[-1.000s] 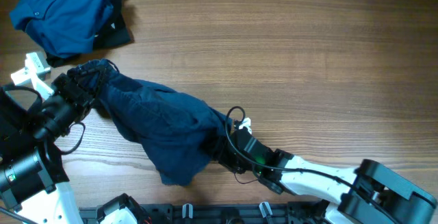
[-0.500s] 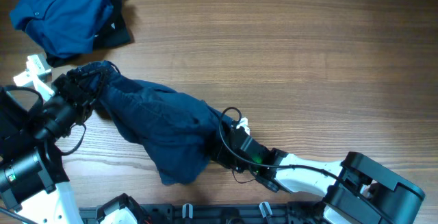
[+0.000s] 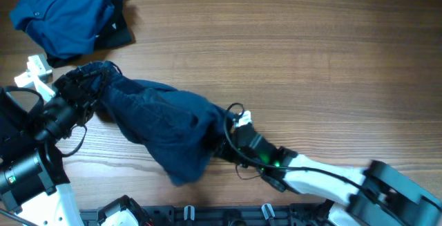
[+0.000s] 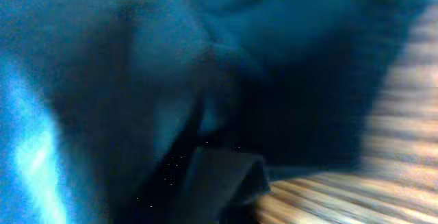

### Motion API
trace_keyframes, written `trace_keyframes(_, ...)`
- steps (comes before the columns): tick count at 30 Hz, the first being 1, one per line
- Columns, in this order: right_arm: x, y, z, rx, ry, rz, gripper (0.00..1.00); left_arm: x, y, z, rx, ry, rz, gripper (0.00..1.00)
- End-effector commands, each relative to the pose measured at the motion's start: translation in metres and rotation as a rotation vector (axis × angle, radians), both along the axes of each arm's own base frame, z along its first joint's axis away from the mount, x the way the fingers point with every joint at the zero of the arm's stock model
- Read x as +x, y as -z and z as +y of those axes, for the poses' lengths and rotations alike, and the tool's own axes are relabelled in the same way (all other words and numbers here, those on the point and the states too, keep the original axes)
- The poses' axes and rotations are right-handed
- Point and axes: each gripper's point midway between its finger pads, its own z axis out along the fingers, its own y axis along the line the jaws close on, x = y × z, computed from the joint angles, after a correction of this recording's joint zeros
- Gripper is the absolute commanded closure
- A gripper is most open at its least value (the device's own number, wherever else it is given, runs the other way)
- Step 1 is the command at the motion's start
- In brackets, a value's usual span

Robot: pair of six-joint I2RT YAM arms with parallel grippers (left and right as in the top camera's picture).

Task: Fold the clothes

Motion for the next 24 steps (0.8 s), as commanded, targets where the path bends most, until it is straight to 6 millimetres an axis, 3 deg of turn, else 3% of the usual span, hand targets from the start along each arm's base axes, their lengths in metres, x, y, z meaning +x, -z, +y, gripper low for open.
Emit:
trace_keyframes(1, 0.021, -0.069, 0.000, 0.075, -0.029, -0.189, 0.95, -0.005, -0.013, -0.011, -0.035, 0.064, -0.040, 0.96)
trace_keyframes(12, 0.029, -0.217, -0.047, 0.031, -0.066, -0.534, 0.96, -0.015, -0.036, -0.027, -0.042, 0.182, -0.147, 0.96)
trace_keyframes(17, 0.033, -0.254, -0.068, -0.045, -0.044, -0.583, 0.96, -0.027, -0.048, -0.037, -0.036, 0.216, -0.195, 0.96)
trace_keyframes(24, 0.035, -0.293, -0.108, -0.209, 0.066, -0.606, 0.96, -0.061, -0.085, -0.057, 0.036, 0.216, -0.315, 0.96)
